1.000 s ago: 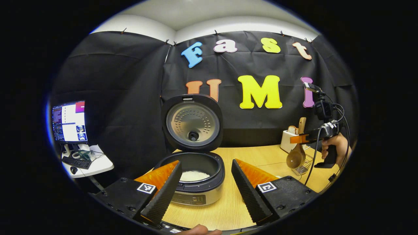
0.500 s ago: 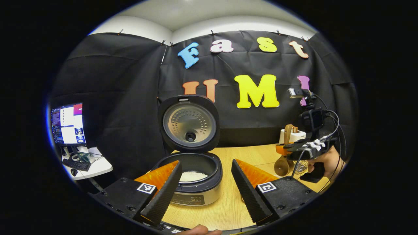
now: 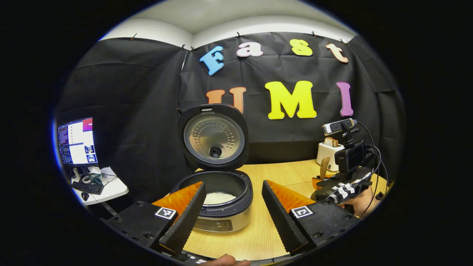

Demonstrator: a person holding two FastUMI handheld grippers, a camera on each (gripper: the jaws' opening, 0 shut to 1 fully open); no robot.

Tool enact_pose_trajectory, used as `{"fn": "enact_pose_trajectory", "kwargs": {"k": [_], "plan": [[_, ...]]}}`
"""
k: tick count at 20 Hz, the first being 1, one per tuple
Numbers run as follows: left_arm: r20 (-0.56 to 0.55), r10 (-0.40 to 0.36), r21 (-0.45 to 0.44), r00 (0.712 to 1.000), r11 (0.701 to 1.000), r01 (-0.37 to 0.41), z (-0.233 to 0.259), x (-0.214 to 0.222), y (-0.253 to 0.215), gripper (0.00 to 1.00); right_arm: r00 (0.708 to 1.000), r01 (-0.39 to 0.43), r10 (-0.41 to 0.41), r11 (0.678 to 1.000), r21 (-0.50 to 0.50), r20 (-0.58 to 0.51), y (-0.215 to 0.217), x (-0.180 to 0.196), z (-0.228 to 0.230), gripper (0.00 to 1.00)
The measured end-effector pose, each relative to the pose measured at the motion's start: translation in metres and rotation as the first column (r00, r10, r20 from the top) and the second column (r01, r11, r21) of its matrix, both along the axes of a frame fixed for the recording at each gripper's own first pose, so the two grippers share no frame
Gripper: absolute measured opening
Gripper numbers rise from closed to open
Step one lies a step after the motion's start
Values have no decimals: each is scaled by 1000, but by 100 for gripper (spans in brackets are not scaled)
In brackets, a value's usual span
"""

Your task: Close the left gripper, press the button to open the rice cooker; take a wooden spoon from the chopstick holder with the right hand, scoop a spoonful of rice and pour it into the rice cooker, then put the wooden spoon back into the chopstick holder.

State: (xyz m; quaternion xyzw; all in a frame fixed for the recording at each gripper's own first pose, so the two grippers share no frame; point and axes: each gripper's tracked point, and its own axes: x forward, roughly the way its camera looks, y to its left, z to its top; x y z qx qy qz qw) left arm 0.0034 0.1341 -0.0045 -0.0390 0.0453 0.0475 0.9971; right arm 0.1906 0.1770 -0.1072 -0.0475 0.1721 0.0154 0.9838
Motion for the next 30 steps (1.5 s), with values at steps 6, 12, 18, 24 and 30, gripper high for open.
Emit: {"fn": "enact_pose_trajectory", "kwargs": {"k": [6, 12, 18, 24, 30], "plan": [[0, -21, 9, 1000, 1000, 21, 0, 1, -8, 97, 998, -42, 44, 998, 36, -43, 45, -4, -7, 7], [-4, -21, 0, 1000, 1000, 21, -3, 3, -3, 97, 998, -45, 46, 999, 24, -38, 78, 1, -6, 6], [-12, -21, -34, 1000, 999, 21, -8, 5, 5, 97, 994, -35, 54, 981, 189, -93, 90, -11, -7, 6], [-34, 30, -33, 999, 999, -31, -14, 7, 20, 97, 978, -32, 115, 910, 413, -176, 91, -20, -9, 7], [-35, 1, -26, 999, 1000, -2, -14, 9, 9, 97, 960, -9, 175, 798, 602, -218, 84, -20, -10, 7]]}}
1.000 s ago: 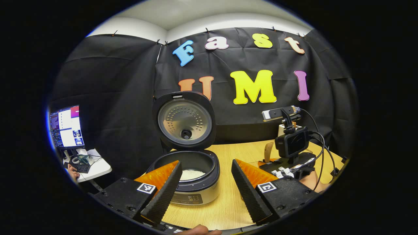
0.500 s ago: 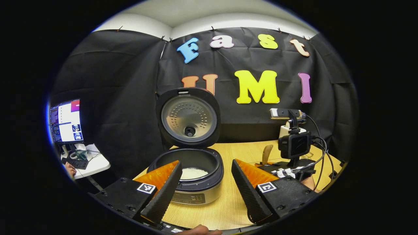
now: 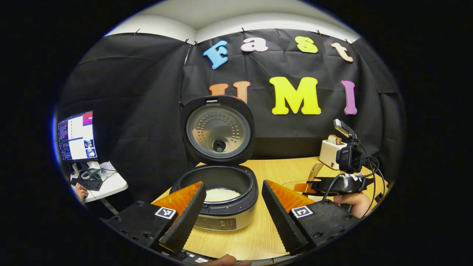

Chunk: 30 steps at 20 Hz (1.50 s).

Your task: Close the left gripper, press the button to open the rice cooker; take a wooden spoon from the chopstick holder with the right hand, scoop a spoonful of rice and pour it into the rice cooker, then put the wooden spoon back into the chopstick holder.

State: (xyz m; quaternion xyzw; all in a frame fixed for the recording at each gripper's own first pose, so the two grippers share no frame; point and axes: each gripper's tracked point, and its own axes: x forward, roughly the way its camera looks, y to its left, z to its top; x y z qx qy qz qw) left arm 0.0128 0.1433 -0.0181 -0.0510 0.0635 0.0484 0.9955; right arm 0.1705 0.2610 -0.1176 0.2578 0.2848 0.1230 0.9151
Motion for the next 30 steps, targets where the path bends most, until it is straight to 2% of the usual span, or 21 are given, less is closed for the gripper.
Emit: {"fn": "enact_pose_trajectory", "kwargs": {"k": [3, 6, 10, 11, 16, 20, 22, 27, 29, 30], "plan": [[-2, -15, 3, 1000, 1000, 15, -2, 1, -3, 97, 999, 0, 7, 988, 153, -43, -4, 3, -1, 7], [-8, -9, 10, 1000, 1000, 9, -3, 3, -3, 97, 997, 24, 0, 957, 288, -83, -11, 5, 1, 6], [-21, 1, 17, 1000, 1000, -1, -7, 3, 0, 97, 997, 35, -9, 936, 349, -75, -19, 3, 11, 7], [-23, 2, 17, 1000, 1000, -1, -8, 4, 0, 98, 997, 38, -11, 931, 362, -75, -20, 2, 12, 4], [-22, 3, 12, 1000, 1000, -3, -7, 4, 1, 98, 995, 73, -34, 890, 449, -95, -37, 2, 17, 7], [-25, 2, 17, 1000, 1000, -1, -9, 5, 1, 97, 991, 124, -86, 864, 489, -99, -62, 4, 20, 6], [-23, 3, 15, 1000, 1000, -3, -8, 3, 2, 97, 986, 157, -103, 823, 545, -130, -76, 4, 23, 7], [-28, 6, 15, 1000, 1000, -6, -10, 4, 3, 97, 980, 196, -115, 689, 697, -162, -106, 2, 35, 6], [-31, 8, 18, 1000, 1000, -7, -10, 4, 3, 97, 981, 191, -102, 622, 760, -162, -115, 1, 44, 6], [-32, 7, 19, 999, 1000, -6, -11, 4, 4, 97, 984, 177, -88, 564, 807, -155, -118, 0, 52, 5]]}}
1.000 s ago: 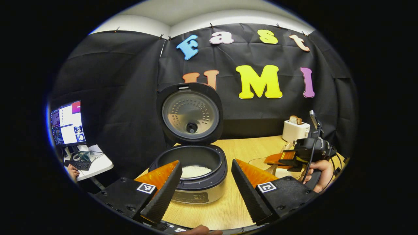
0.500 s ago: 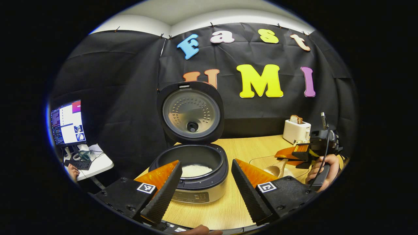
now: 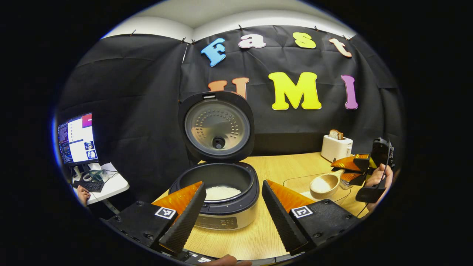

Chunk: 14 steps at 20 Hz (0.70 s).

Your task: Close the left gripper, press the button to open the rice cooker; take a wooden spoon from the chopstick holder with the right hand, scoop a spoonful of rice and pour it into the rice cooker, then put the wooden spoon back into the chopstick holder.

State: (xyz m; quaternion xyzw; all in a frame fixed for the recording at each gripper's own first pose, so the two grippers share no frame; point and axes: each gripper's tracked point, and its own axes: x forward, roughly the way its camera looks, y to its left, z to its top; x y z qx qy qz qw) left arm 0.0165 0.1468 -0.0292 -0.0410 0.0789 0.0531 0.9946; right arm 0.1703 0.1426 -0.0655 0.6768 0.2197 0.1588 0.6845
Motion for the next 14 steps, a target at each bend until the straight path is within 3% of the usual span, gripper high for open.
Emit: {"fn": "enact_pose_trajectory", "kwargs": {"k": [2, 4, 10, 11, 14], "plan": [[0, -2, 3, 1000, 1000, 2, 0, 0, -2, 97, 999, -45, 41, 987, 153, 30, -4, -3, 17, 6], [5, -6, 4, 1000, 1000, 6, 3, 0, -4, 97, 996, -84, 78, 967, 242, 36, -6, -5, 25, 5], [19, -11, -9, 1000, 1000, 11, 8, -4, -4, 97, 994, -108, 100, 970, 219, 45, 8, -11, 44, 6], [23, -11, -11, 1000, 1000, 12, 9, -5, -4, 100, 993, -117, 109, 971, 208, 49, 12, -13, 49, 5], [45, -13, -11, 999, 1000, 13, 15, -10, 2, 97, 990, -133, 125, 981, 142, 58, 35, -17, 64, 6]]}}
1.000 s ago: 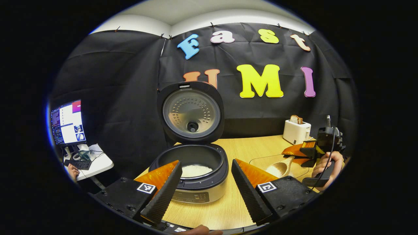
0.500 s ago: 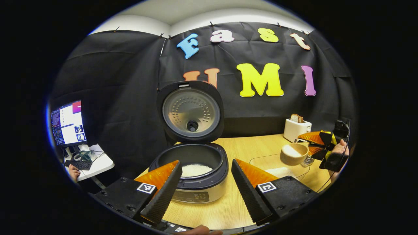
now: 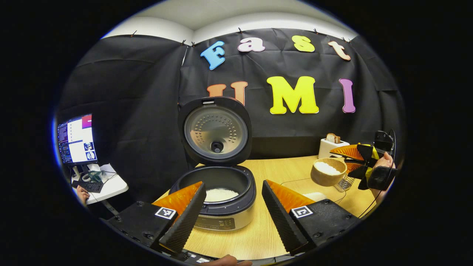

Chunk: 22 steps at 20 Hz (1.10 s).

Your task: Close the left gripper, press the button to open the rice cooker; take a wooden spoon from the chopstick holder with the right hand, scoop a spoonful of rice and pour it into the rice cooker, then put the wooden spoon back into the chopstick holder.

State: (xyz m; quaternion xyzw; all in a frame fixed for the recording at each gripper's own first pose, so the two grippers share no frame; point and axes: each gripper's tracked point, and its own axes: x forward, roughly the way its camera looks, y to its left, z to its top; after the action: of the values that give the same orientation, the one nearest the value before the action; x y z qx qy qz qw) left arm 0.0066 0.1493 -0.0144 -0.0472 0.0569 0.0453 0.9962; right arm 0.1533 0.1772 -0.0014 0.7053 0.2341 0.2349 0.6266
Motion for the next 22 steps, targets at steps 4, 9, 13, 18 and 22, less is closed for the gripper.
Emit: {"fn": "enact_pose_trajectory", "kwargs": {"k": [4, 9, 13, 18, 22], "plan": [[18, 25, -31, 1000, 999, -24, 3, -9, 23, 97, 999, -43, 45, 997, -63, 23, 50, -8, 24, 6], [19, 70, -87, 997, 994, -68, -3, -10, 51, 97, 996, -50, 63, 978, -204, 57, 103, -2, 45, 6], [-2, 90, -90, 996, 992, -89, -11, -9, 64, 97, 994, -30, 64, 943, -333, 92, 139, 12, 58, 2], [0, 82, -100, 997, 992, -81, -12, -12, 70, 97, 985, 11, 75, 870, -493, 155, 168, 30, 81, 5], [6, 72, -112, 997, 991, -71, -13, -14, 75, 97, 961, 131, 81, 707, -695, 264, 184, 41, 98, 9]]}}
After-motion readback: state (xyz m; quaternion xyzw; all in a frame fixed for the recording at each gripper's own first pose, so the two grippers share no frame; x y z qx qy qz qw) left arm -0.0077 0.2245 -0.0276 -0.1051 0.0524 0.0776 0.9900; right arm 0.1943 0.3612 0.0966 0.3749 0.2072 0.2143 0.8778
